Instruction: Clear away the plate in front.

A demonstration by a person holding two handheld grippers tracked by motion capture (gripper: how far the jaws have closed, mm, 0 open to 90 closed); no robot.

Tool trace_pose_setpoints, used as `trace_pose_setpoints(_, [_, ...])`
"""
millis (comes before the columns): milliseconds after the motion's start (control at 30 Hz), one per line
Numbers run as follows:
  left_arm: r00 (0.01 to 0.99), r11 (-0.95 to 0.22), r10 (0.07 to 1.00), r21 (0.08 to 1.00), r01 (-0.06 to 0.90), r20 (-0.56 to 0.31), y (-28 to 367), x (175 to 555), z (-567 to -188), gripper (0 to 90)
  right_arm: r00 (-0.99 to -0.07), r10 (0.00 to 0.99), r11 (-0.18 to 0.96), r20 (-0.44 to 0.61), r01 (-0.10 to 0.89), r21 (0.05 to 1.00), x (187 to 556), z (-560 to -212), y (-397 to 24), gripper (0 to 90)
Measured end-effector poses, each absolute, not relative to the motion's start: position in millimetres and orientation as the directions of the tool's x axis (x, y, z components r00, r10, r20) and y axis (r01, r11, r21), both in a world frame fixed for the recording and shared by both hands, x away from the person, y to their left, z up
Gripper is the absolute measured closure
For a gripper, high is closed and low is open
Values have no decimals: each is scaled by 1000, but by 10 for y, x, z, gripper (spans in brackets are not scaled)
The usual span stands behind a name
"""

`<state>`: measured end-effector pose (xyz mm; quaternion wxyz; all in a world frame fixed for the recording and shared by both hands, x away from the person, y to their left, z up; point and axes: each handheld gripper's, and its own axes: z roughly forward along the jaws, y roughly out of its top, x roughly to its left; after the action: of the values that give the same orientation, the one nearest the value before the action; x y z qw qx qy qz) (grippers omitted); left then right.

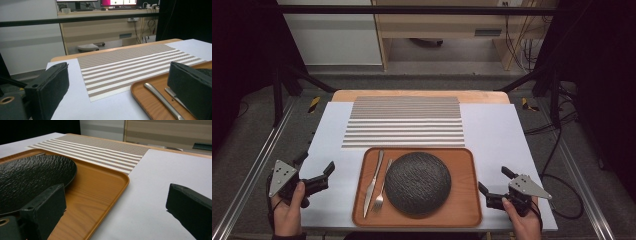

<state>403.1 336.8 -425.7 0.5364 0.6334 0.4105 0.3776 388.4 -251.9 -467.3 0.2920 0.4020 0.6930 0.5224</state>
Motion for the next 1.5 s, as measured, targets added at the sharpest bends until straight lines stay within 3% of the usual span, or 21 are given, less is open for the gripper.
trace_pose_setpoints(733, [394,-66,919,981,182,-12,3371,4098,-4426,40,-486,874,125,16,255,959,3894,-4685,-2601,32])
trace_pose_setpoints(1033, [417,-34,907,975,221,-63,3220,4101,-4497,39,-477,879,113,26,261,959,3897,-4690,-2621,33])
trace_pose_setpoints(1500, [450,-63,891,964,259,-62,2974,4102,-4569,37,-465,885,98,37,262,960,3908,-4705,-2659,33])
